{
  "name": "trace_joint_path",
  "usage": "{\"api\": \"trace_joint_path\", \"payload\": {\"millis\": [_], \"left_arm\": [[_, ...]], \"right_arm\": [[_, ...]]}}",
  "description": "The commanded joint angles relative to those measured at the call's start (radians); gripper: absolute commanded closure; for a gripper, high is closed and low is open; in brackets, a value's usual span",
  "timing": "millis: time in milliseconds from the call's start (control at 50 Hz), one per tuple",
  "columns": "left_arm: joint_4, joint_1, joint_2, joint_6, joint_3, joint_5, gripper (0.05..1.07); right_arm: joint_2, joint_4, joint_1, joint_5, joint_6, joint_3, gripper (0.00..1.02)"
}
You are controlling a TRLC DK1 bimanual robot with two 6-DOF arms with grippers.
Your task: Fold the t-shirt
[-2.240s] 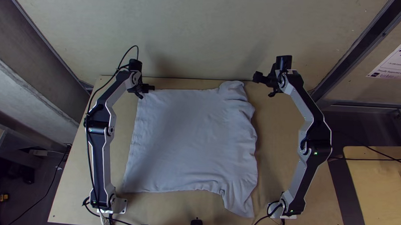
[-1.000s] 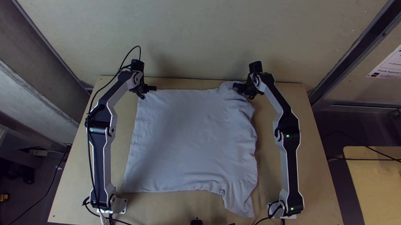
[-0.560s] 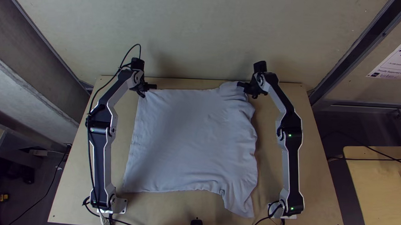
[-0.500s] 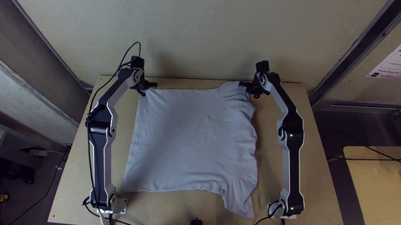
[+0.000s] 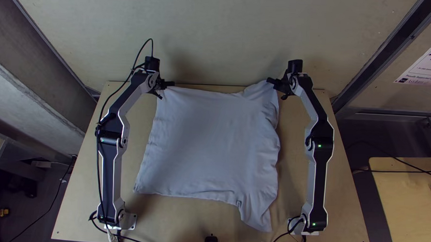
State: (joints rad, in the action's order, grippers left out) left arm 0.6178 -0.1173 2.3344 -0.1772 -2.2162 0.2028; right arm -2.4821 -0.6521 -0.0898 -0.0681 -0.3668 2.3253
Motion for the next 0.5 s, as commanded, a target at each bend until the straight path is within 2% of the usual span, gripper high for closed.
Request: {"api": "trace_joint_path", "payload": {"millis": [0,320,480], "left_arm": [[-0.035,0.033,-0.029,-0.044,-0.033,0.007,1.04],[0.023,0.08,-0.033,-0.061,-0.039,0.007,1.04],[0.071,0.068,-0.047,-0.054,-0.022,0.007,1.04]], "right_arm": [[0.049,0.049,0.009,0.022,-0.014,0.013,1.0],[0.06,0.032,-0.031,0.011,0.005,0.017,1.0],[0.086,-0.044,-0.036,0.008,0.005,0.016,1.0]]}}
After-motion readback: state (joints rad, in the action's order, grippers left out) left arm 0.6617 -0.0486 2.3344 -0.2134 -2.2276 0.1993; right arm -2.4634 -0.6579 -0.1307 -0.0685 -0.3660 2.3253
